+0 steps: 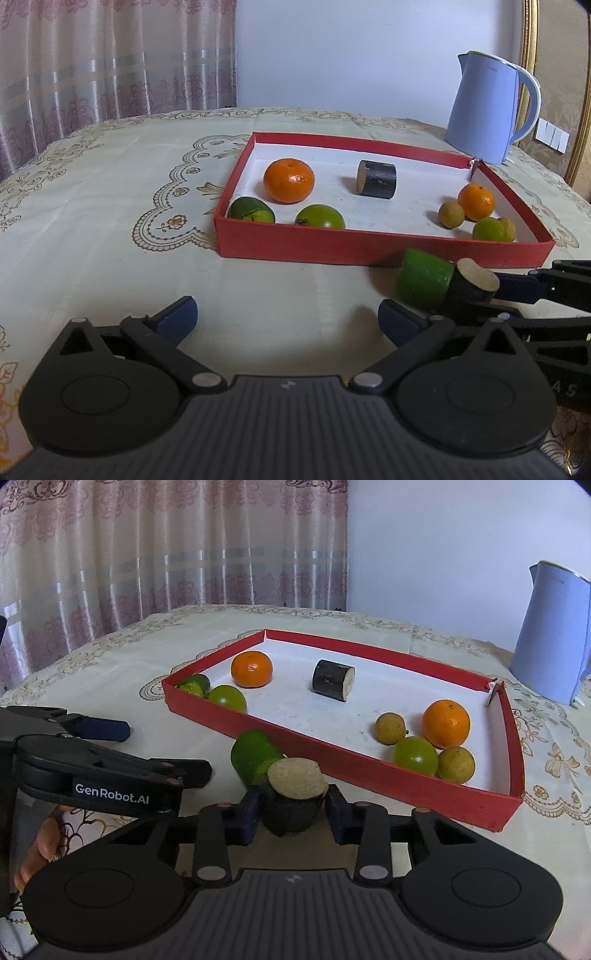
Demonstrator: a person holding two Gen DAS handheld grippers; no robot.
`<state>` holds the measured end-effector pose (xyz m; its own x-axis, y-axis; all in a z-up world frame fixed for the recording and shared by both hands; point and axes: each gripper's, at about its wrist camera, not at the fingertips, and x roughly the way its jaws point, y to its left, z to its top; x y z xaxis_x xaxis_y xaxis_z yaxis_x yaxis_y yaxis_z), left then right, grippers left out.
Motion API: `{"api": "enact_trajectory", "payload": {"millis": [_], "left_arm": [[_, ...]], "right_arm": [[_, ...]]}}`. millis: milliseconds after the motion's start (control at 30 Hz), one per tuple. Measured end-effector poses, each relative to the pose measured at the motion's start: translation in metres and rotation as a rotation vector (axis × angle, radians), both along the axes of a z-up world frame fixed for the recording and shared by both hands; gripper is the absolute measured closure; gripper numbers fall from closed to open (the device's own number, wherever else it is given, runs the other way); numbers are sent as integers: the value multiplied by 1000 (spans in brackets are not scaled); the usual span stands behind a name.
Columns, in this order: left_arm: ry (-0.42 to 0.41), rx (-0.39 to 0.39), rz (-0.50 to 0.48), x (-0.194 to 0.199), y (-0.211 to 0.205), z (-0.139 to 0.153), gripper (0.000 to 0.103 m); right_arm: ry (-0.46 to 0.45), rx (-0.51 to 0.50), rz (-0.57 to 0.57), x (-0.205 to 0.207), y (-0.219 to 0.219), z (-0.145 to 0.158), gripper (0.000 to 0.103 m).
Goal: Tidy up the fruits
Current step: 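Carry the wooden block into the tray and open the right tool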
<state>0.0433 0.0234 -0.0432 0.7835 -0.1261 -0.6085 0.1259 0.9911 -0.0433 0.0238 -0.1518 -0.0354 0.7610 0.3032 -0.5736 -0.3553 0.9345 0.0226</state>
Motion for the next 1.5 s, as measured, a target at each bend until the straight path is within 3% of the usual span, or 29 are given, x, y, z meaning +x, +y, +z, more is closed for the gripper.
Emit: {"api": "enact_trajectory", "payload": {"millis": [467, 600, 833, 1167, 1500], "left_arm": [[1, 3, 0, 0, 0, 0, 0], [1, 7, 0, 0, 0, 0, 0], [1, 5, 0, 0, -1, 0, 0], [1, 6, 0, 0, -1, 0, 0], [1, 5, 0, 0, -1, 0, 0]], "right_arm": [[-90, -47, -87, -19, -12, 13, 69], [-151, -55, -115, -26, -18, 26, 69], [-200, -53, -174, -10, -34, 46, 69], [-146, -72, -195, 54, -23, 46, 69], [-25, -146, -228, 127, -10, 21, 69]]}}
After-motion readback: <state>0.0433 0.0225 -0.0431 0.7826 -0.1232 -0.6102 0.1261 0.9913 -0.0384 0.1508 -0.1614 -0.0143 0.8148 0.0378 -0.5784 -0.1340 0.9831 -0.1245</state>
